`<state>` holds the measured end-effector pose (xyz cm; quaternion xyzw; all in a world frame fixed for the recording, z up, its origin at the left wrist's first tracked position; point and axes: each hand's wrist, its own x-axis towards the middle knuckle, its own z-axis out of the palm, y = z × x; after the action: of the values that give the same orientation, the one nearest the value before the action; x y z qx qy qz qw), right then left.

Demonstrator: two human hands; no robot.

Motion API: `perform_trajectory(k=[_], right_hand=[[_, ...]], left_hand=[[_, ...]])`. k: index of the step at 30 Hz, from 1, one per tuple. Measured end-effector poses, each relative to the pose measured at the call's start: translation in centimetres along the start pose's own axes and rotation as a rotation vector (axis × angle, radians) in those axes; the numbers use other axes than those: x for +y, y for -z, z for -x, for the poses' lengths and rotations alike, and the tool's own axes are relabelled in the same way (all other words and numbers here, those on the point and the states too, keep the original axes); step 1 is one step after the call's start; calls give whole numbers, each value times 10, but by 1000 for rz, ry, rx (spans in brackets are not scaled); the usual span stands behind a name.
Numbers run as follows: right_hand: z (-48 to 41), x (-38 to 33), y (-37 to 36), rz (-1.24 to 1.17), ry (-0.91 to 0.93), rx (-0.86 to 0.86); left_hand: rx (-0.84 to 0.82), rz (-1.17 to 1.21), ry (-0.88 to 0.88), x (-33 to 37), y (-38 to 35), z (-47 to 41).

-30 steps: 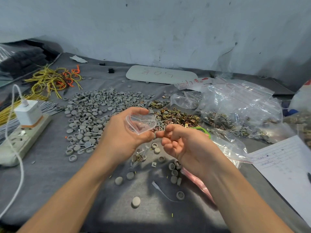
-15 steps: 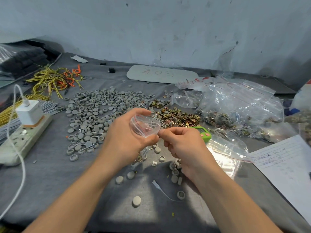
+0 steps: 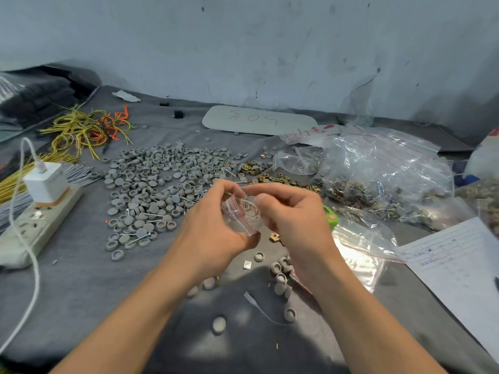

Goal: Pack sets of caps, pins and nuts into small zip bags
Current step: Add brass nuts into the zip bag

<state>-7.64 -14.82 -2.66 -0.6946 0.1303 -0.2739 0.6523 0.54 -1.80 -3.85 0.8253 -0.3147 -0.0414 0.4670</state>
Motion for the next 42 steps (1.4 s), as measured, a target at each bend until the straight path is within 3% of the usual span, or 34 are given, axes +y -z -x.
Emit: perform_trajectory(k=[5,10,13,16,19,22,31,36,42], right_hand=[[-12,5,24,-370,-470,50],[-13,7,28,-650,-598,61],[-10,7,31,-694,-592,38],[-8,4,31,-686,-543,29],[-8,3,31,-648,-484,19],[-7,2,29,-519,-407,-6],[1,6,14,430,-7,3],[3,7,7,354,-5,-64],[-14,7,39,331,-66,160]], left_hand=[[102,254,45,-7,4,-5],[344,381,35,-6,15,-11],[433,139,-54,-8,22,-12],[358,-243,-85,-10,16,-12],[227,-417,-48,-12,1,-8],[83,-344,1,-11,-12,-7],[-43,-180,-84,-5,-24,-1],[-9,-72,-72,-4,-21,-3],[77,226,41,-5,-2,-8]])
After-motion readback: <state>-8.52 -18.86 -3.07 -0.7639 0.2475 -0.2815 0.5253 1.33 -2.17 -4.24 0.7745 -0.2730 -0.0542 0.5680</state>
